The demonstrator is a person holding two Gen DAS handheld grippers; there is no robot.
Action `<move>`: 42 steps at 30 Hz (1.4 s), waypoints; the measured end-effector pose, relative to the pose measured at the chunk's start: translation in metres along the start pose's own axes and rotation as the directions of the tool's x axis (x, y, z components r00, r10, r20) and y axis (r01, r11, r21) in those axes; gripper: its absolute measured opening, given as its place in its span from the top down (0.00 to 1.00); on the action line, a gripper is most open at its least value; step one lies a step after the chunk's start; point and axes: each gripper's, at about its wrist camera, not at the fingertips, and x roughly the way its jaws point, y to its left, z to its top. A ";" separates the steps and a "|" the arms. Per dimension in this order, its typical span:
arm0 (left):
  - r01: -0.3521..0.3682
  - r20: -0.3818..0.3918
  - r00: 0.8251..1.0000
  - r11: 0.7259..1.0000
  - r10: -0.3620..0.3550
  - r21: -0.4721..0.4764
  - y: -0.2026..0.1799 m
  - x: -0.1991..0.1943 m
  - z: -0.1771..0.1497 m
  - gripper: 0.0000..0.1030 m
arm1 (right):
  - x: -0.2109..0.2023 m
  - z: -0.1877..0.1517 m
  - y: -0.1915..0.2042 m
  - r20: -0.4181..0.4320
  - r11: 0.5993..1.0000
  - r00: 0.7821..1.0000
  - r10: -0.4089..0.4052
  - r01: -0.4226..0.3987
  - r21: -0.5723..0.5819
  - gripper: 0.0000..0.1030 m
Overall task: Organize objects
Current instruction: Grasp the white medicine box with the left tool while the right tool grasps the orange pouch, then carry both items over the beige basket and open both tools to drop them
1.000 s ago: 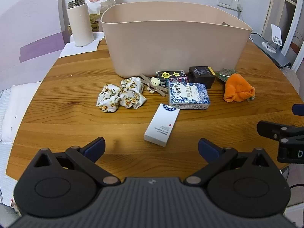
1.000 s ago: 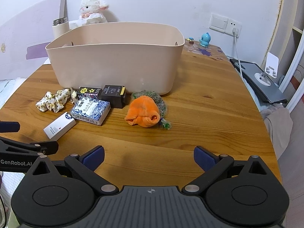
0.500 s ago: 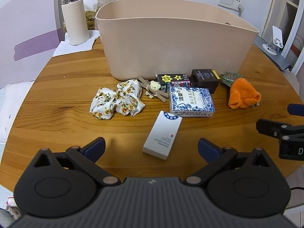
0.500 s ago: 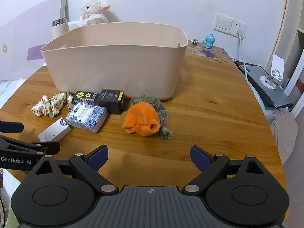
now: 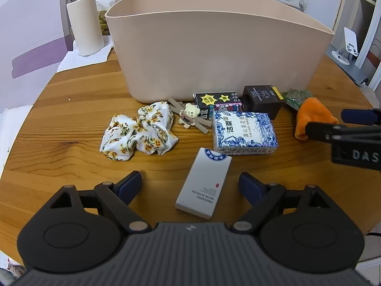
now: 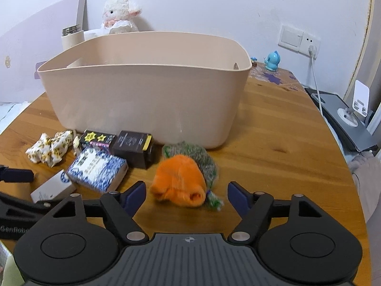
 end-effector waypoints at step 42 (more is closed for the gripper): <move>0.048 0.302 0.951 0.996 -0.068 0.076 0.009 -0.094 0.054 0.68 | -0.102 0.044 -0.003 0.273 1.000 0.962 0.017 -0.022 0.017 0.92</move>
